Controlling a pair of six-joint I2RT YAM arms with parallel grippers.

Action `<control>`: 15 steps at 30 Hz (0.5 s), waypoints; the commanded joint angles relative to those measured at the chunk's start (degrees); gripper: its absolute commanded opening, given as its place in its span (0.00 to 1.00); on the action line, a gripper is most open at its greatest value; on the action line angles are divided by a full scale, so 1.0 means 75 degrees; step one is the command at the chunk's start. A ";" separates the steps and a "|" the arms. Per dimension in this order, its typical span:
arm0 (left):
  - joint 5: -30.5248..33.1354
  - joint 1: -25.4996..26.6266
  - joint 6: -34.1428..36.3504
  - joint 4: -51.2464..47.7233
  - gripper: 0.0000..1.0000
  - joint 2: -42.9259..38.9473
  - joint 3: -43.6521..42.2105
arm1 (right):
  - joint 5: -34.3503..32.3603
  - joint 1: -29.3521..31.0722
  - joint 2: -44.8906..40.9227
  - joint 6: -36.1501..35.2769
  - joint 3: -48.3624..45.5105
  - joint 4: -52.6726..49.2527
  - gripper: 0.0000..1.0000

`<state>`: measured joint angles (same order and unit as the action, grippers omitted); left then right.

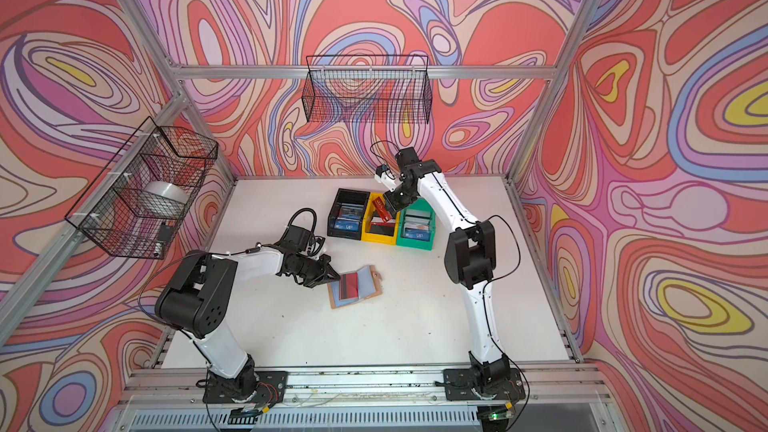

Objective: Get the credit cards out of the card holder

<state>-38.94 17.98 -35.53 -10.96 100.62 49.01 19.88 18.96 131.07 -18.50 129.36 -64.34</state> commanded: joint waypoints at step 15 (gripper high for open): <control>0.0176 0.0009 -0.0082 0.0019 0.00 0.0243 -0.0212 | -0.0212 -0.0020 0.0264 -0.2272 0.0031 -0.0248 0.00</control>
<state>-39.29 17.93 -35.83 -10.63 100.71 48.97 17.63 18.81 131.96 -32.01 130.39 -66.61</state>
